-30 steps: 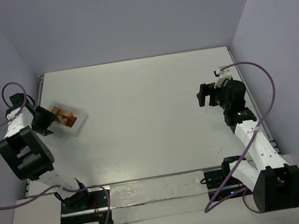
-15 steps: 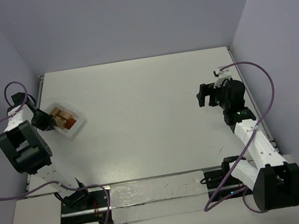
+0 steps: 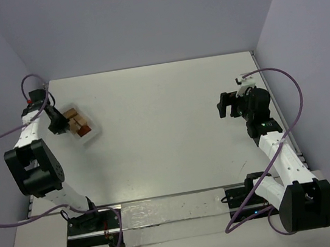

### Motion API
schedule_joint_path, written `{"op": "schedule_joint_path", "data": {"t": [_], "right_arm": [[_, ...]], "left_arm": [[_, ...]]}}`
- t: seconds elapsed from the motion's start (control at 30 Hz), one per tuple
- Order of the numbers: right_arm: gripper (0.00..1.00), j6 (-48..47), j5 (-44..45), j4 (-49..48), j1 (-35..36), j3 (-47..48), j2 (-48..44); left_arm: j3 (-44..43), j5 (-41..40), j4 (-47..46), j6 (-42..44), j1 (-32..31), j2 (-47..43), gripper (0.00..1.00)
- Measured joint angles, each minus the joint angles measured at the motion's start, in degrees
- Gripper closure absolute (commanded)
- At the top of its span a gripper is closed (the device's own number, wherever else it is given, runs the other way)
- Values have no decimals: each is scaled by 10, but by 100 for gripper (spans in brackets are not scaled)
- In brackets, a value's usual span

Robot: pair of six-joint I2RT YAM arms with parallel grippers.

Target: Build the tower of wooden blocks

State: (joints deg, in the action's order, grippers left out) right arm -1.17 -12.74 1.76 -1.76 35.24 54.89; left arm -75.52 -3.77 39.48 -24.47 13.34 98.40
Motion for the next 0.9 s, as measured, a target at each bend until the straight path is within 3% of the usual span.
{"op": "schedule_joint_path", "data": {"t": [0.17,0.33,0.9], "right_arm": [[0,0,0,0,0,0,0],[0,0,0,0,0,0,0],[0,0,0,0,0,0,0]], "left_arm": [[11,-117,-53,52,-142,-40,100],[10,-230,-74,103,-266,-23,100],[20,-556,-144,244,-451,29,100]]}}
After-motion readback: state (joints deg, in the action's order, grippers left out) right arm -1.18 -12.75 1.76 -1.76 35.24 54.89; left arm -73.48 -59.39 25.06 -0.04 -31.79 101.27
